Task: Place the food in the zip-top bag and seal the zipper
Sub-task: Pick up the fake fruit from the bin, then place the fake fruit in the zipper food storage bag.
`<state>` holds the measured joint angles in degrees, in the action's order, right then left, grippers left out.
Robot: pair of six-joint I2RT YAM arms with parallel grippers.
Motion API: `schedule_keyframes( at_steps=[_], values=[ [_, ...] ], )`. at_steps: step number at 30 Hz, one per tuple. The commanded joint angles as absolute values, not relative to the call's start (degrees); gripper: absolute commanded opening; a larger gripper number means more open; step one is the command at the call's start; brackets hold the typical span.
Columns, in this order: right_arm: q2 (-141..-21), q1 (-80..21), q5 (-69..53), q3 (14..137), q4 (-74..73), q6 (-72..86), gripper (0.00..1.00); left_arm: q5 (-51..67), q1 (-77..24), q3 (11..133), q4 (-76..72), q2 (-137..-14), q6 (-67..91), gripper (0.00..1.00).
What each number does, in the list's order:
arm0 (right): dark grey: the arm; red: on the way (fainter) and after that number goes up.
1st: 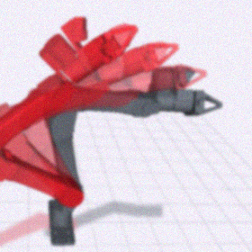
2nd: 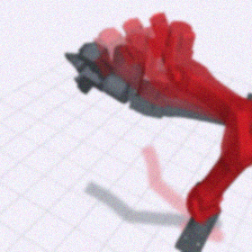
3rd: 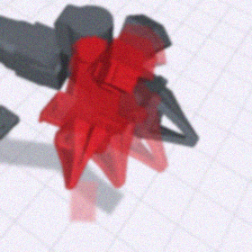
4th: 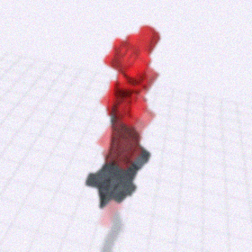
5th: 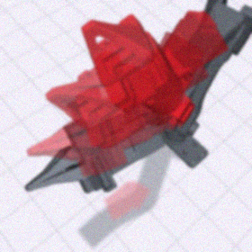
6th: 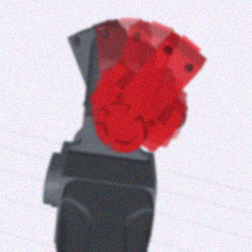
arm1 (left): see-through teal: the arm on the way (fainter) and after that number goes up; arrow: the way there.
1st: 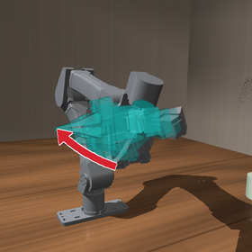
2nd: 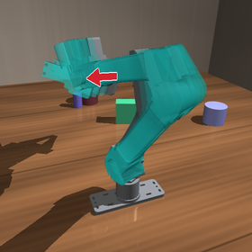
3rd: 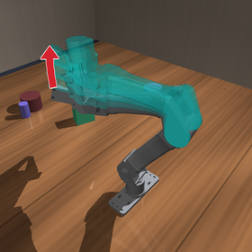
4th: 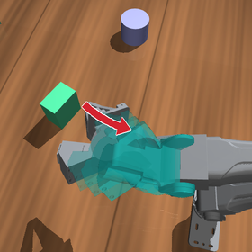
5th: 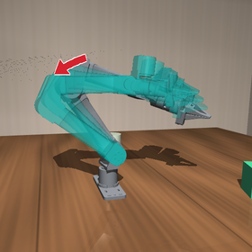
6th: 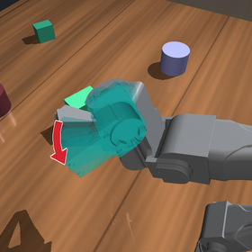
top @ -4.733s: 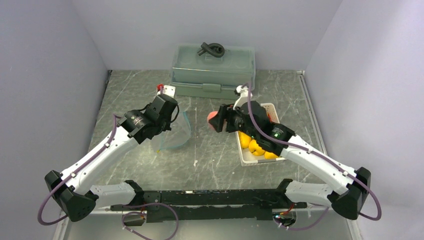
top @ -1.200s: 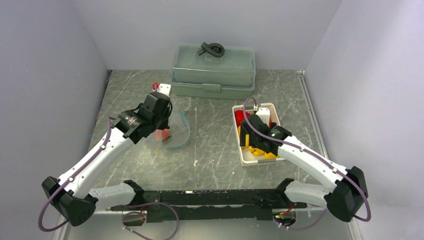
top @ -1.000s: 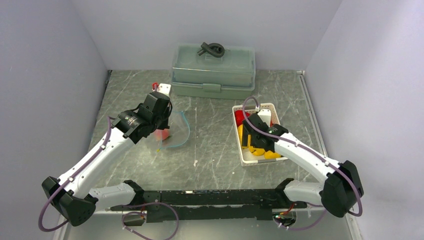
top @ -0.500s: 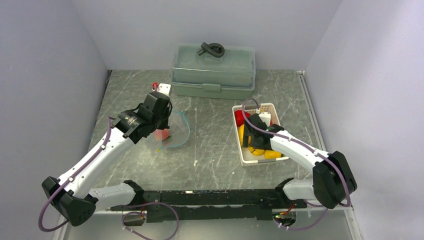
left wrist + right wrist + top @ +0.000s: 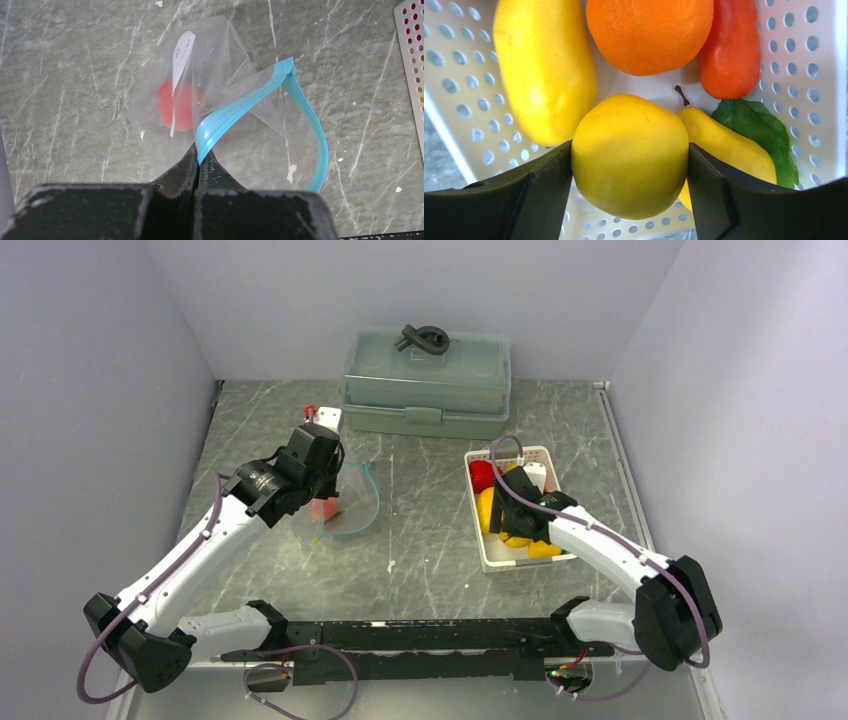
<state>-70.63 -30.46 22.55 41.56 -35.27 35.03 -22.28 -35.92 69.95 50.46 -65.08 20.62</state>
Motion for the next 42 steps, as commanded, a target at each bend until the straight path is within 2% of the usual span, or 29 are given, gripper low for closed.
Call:
schedule_keyframes(
  at_steps=[1, 10, 18, 28, 42],
  values=[
    [-65.76, -30.23, 22.1, 45.32, -36.82, 34.19, 0.38, -22.01, -35.61, 70.08, 49.13, -64.34, 19.95, 0.0],
    [-59.21, -30.23, 14.74, 51.87, -35.49, 32.88, 0.3, -21.78, -35.43, 70.05, 49.1, -64.16, 19.95, 0.0],
    [-58.13, -32.93, 2.76, 55.99, -26.92, 32.66, 0.3, -21.78, -35.35, 70.05, 49.04, -64.07, 19.95, 0.0],
    [-63.43, -45.7, 7.34, 64.28, -22.09, 31.67, 0.29, -21.7, -35.24, 70.06, 49.05, -64.07, 19.96, 0.0],
    [-76.09, -55.4, 5.44, 72.91, -13.99, 30.64, 0.31, -20.87, -34.61, 69.97, 48.83, -63.83, 19.95, 0.0]
  ],
)
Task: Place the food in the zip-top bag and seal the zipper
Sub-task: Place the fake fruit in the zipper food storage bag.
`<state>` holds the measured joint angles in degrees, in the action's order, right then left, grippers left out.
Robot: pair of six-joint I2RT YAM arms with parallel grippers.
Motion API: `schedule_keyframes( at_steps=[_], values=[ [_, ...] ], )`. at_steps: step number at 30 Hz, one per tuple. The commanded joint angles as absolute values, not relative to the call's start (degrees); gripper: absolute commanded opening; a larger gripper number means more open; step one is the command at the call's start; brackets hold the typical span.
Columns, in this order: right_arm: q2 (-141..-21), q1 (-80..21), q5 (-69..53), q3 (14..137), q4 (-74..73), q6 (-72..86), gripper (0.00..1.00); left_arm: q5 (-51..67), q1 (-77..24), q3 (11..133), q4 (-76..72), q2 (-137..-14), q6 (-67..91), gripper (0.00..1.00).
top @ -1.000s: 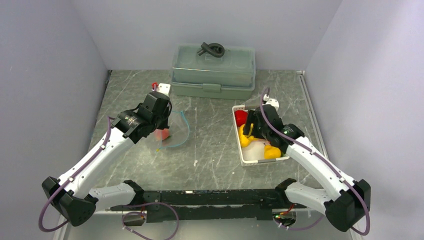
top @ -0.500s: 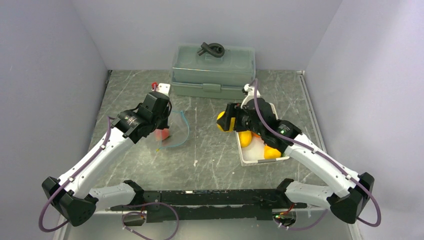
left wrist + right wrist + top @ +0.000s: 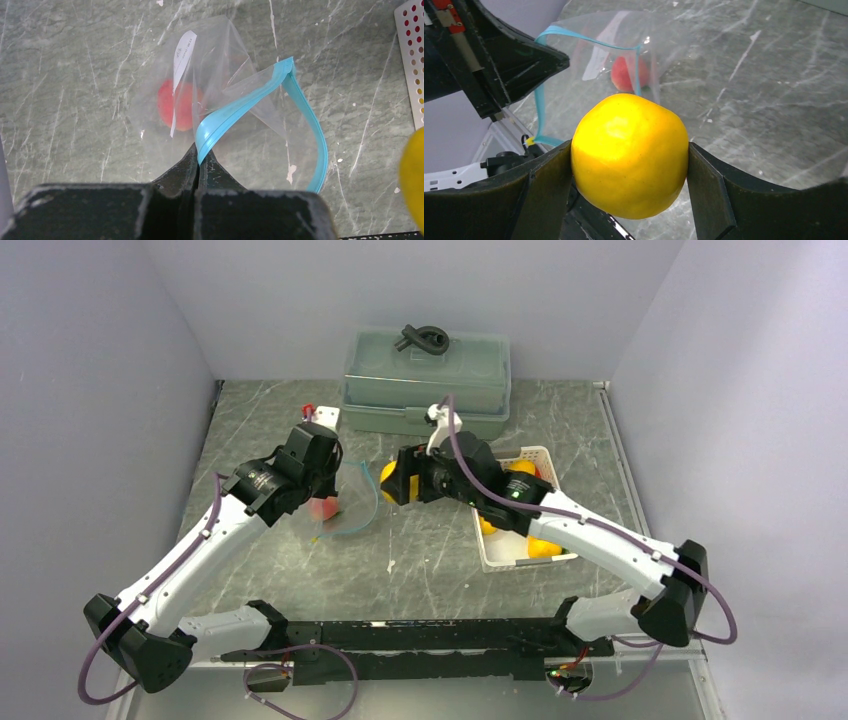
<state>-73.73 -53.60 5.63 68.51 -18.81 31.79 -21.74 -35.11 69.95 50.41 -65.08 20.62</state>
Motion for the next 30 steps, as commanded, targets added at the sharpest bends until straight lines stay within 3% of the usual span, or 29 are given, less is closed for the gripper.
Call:
schedule_keyframes(
  at_steps=[1, 22, 30],
  values=[
    [-77.1, -55.83, 5.57, 73.73, -14.0, 30.53, 0.31, -20.82, -34.56, 69.97, 48.85, -63.87, 20.04, 0.0],
    [-93.72, -59.94, 3.25, 83.02, -9.74, 31.73, 0.37, -17.31, -31.88, 69.7, 47.87, -63.46, 19.95, 0.0],
    [-98.3, -60.29, 3.42, 85.52, -9.9, 31.95, 0.5, -17.4, -31.73, 69.68, 47.9, -63.29, 19.95, 0.0]
  ],
)
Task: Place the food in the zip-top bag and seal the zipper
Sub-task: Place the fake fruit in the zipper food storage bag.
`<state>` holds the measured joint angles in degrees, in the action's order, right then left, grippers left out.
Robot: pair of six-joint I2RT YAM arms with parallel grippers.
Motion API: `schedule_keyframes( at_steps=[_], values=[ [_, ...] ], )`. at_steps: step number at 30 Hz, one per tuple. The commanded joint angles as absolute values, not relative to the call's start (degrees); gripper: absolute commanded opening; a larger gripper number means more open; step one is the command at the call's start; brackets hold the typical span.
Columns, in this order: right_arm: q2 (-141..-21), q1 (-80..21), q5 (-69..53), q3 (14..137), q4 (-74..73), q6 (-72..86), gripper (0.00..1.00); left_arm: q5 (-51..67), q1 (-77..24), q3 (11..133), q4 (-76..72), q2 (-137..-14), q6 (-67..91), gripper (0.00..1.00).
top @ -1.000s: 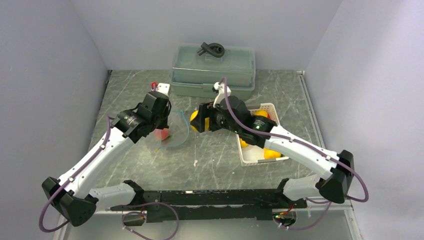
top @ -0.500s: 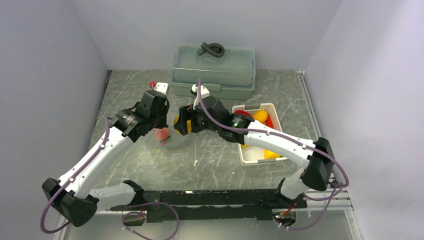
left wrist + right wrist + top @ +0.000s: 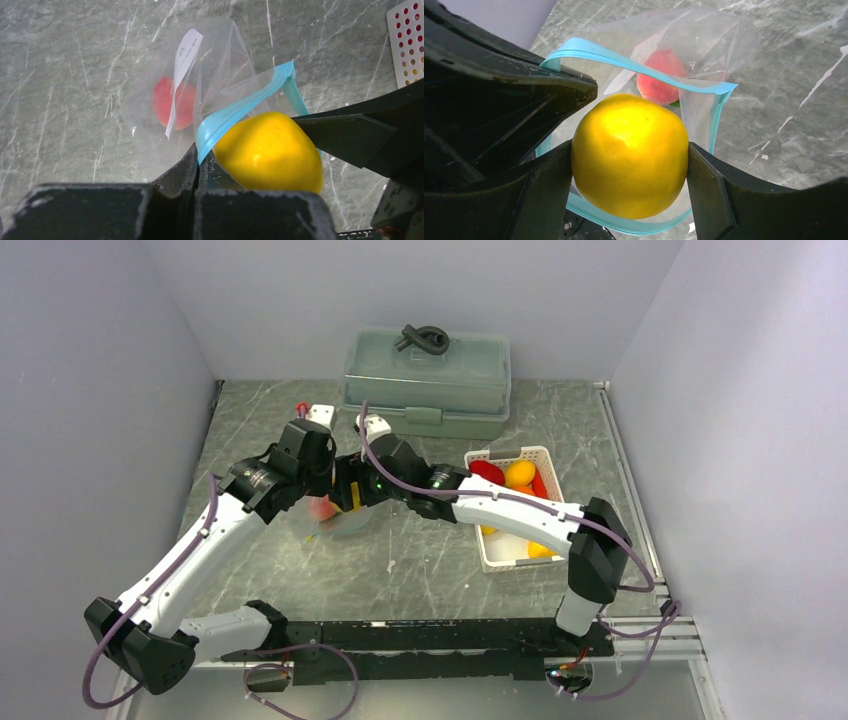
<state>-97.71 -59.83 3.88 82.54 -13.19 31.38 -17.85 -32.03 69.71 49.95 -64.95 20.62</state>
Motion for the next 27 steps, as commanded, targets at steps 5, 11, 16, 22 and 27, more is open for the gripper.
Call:
schedule_keyframes(
  at_steps=[5, 11, 16, 22, 27],
  values=[
    [-98.32, -60.38, 2.93, 84.14, -8.66, 32.6, 0.74, -17.63, -31.73, 69.69, 47.88, -63.11, 19.96, 0.0],
    [-95.84, -60.47, 2.81, 82.61, -7.53, 32.3, 0.85, -17.59, -31.73, 69.62, 47.87, -63.19, 20.04, 0.0],
    [-94.05, -60.46, 2.99, 81.38, -6.75, 31.9, 0.92, -17.6, -31.69, 69.64, 47.89, -63.2, 20.1, 0.0],
    [-91.81, -60.46, 3.38, 79.63, -6.9, 31.74, 1.0, -17.75, -31.72, 69.59, 47.94, -63.28, 20.13, 0.0],
    [-86.9, -60.46, 6.82, 76.08, -8.57, 30.67, 1.0, -17.7, -31.73, 69.68, 47.91, -63.37, 20.13, 0.0]
  ],
)
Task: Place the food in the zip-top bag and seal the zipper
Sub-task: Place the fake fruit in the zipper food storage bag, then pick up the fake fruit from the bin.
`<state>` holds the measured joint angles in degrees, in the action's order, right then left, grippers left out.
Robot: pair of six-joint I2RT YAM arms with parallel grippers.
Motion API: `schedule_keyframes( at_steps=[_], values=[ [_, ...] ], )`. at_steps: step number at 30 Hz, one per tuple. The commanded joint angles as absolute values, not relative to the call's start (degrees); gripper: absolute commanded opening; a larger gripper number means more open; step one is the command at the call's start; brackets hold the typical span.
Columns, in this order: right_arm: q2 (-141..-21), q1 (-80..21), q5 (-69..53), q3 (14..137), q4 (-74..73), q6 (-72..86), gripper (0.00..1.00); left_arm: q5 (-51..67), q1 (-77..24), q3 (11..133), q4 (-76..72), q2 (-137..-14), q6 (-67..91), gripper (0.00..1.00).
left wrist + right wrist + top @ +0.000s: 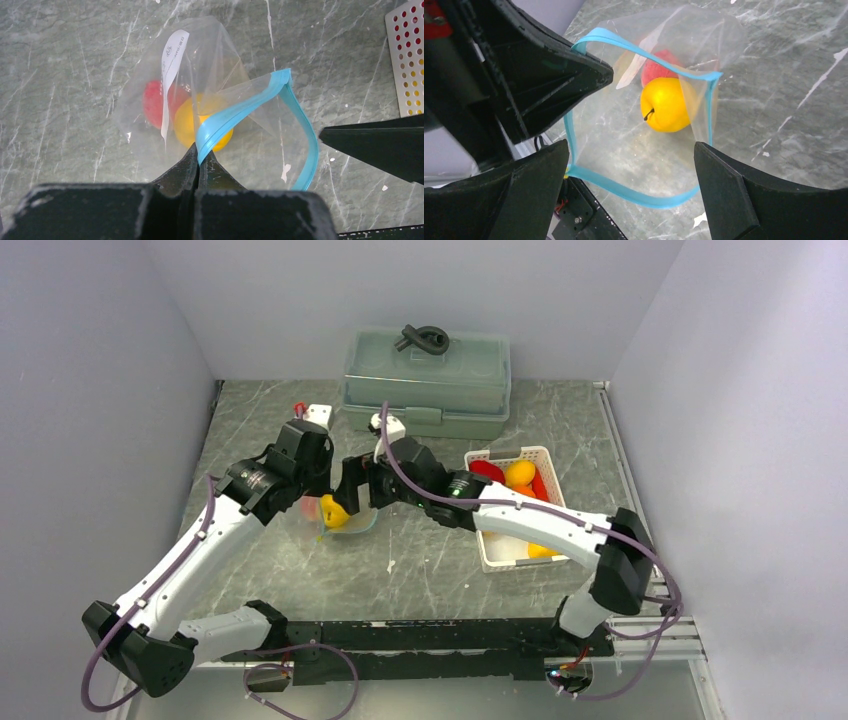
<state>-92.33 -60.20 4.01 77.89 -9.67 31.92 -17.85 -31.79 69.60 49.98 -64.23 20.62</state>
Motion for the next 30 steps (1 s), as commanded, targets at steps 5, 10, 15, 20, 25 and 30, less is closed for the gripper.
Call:
schedule_keyframes(
  at_steps=[5, 10, 15, 20, 25, 30],
  values=[
    [-81.37, -60.46, 10.57, 72.82, -11.93, 29.49, 1.0, -17.75, -31.68, 69.59, 47.98, -63.39, 20.13, 0.0],
    [-75.09, -60.45, 17.53, 69.34, -16.84, 27.87, 1.0, -17.7, -31.72, 69.59, 47.91, -63.37, 20.13, 0.0],
    [-68.33, -60.28, 24.62, 65.57, -22.81, 28.02, 1.0, -17.56, -31.68, 69.57, 47.94, -63.46, 20.05, 0.0],
    [-63.06, -59.67, 30.8, 63.9, -32.35, 31.11, 1.0, -17.48, -31.69, 69.54, 47.88, -63.57, 19.99, 0.0],
    [-60.7, -57.68, 36.4, 63.34, -43.88, 35.28, 1.0, -17.25, -31.73, 69.55, 47.89, -63.46, 19.95, 0.0],
    [-59.21, -50.79, 37.0, 60.47, -49.54, 37.6, 1.0, -17.0, -31.73, 69.56, 47.8, -63.46, 19.96, 0.0]
  ],
)
